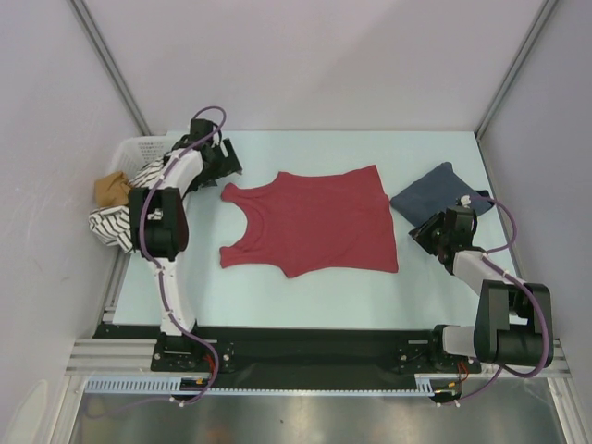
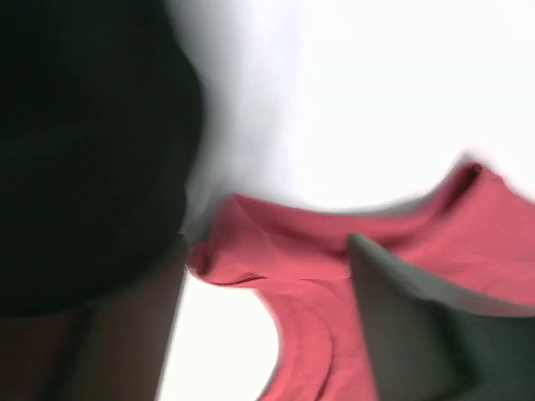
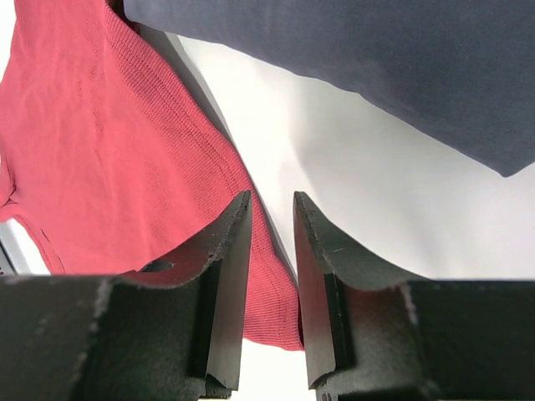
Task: Fold and stack the tank tops
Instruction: Flatten the tank top out
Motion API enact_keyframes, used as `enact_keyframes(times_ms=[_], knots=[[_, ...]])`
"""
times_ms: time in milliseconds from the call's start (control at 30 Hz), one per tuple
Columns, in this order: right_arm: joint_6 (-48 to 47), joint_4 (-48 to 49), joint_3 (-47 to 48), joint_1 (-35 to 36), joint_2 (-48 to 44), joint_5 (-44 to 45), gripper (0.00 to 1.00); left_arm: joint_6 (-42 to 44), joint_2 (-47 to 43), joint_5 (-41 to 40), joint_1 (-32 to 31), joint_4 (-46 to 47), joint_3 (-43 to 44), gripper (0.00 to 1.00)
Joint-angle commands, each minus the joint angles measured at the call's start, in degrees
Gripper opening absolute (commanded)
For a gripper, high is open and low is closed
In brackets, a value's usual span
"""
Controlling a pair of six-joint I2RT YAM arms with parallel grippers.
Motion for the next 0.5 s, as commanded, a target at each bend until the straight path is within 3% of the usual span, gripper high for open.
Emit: enact_keyframes(times_ms=[0,267,333,467], knots=[[-0.21,2.15,-0.25,0.09,0.27,-0.21,0.32,-2.40,-2.07,1.85,-0.72,1.33,-1.10,0.95],[-1.00,-0.04,-0.34,0.97,-2.09,-0.12,0.36,1.02,-13.23,-0.96,-6.78,2.31,-10.60,0.95],[-1.35,-2.85,0.01,2.02,-2.80,-0.65,0.41,1.11,-17.71,-2.02,-9.85,2.75,-15.25,0.95],[-2.31,-10.50,0.37,3.69,-5.78,-0.82,0.41,-0.03,-26.41,-5.09,-15.04,5.55,-25.35,0.94]])
